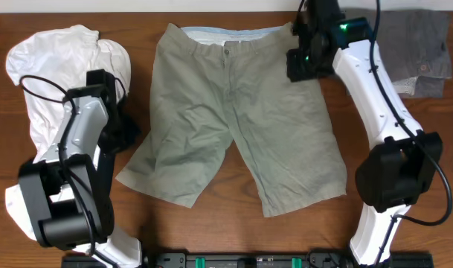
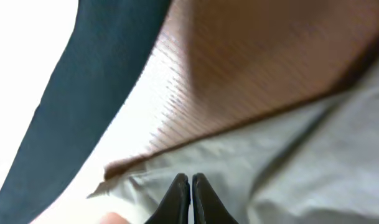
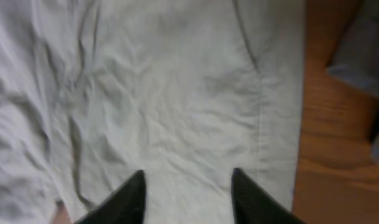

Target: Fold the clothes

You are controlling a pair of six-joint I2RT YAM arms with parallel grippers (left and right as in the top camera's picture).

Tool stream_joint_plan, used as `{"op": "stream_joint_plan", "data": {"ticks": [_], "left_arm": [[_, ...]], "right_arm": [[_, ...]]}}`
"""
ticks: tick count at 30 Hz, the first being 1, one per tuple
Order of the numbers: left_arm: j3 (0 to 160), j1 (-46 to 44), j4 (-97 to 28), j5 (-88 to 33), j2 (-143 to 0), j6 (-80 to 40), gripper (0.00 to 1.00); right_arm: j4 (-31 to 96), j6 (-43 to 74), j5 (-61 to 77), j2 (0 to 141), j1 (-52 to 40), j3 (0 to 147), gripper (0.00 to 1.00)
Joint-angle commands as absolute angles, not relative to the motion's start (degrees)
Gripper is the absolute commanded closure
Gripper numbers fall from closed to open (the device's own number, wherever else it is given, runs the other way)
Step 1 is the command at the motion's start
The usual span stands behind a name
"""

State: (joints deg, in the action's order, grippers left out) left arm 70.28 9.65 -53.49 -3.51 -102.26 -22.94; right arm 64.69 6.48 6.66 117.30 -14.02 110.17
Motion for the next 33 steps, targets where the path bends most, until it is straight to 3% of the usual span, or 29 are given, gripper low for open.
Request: {"op": "stream_joint_plan", "data": {"ticks": [1,4,6,10,13,20,33], "left_arm": [[75.7,10.0,-55.5,-5.6,-99.1,-23.1,0.93],[78.7,9.9,-56.1,-5.7,-97.7,-21.3,0.87],[79.7,9.9,-55.5,-5.7,-96.8,-21.0,0.67],[79.8,9.7,-51.7,-7.8,-95.9,-16.9,0.43],[79.8,9.0,-49.3,-8.4,-96.1,-13.0,0.32],[79.8,8.3,-43.4,-8.4,-96.2,-9.6,0.20],[79.7,8.3,-39.5,-8.4,-96.2,-8.1,0.17]], "right_arm": [[64.3,7.7,8.5,118.3,-14.9,105.6,0.83],[63.6,8.1,9.2,118.3,-15.5,102.2,0.94],[62.9,8.1,9.8,118.3,-16.0,100.1,0.99],[59.5,8.1,9.8,118.3,-17.5,95.3,0.99],[55.8,8.1,10.4,118.3,-19.0,91.5,0.99],[48.6,8.1,10.8,118.3,-21.4,84.0,0.99],[46.3,12.2,10.3,118.4,-17.6,78.0,0.99]]}}
